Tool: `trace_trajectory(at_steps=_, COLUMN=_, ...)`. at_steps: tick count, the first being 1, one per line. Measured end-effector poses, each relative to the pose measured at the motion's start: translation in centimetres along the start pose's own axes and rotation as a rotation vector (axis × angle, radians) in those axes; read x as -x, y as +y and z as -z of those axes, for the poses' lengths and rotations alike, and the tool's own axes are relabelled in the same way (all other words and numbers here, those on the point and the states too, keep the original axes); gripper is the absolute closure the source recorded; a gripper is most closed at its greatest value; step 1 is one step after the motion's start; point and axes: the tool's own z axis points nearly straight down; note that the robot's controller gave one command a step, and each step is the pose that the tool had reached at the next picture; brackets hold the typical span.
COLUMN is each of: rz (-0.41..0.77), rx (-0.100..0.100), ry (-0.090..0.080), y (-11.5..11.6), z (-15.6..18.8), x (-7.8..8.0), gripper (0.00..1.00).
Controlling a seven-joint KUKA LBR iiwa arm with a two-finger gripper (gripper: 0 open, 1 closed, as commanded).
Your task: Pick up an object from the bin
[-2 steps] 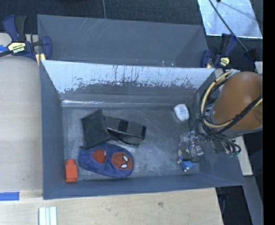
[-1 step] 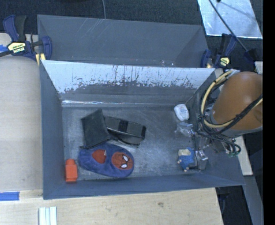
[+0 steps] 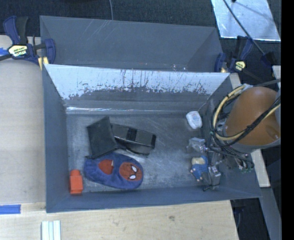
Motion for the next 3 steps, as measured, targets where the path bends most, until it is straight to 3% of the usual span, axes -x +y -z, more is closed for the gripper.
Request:
trace_trajectory(at_steps=1, rz=0.004, rx=-0.004, ry=-0.005, y=0.0, z=0.4, x=0.2, gripper=1.00)
trace_trajectory(at_steps=2, rz=0.028, rx=-0.012, ry=-0.021, y=-1.8, z=16.4, x=2.6, gripper=1.00)
trace_trajectory(at_steps=3, rz=0.026, rx=-0.006, ry=-0.013, y=-1.7, z=15.9, x=2.4, gripper=0.00)
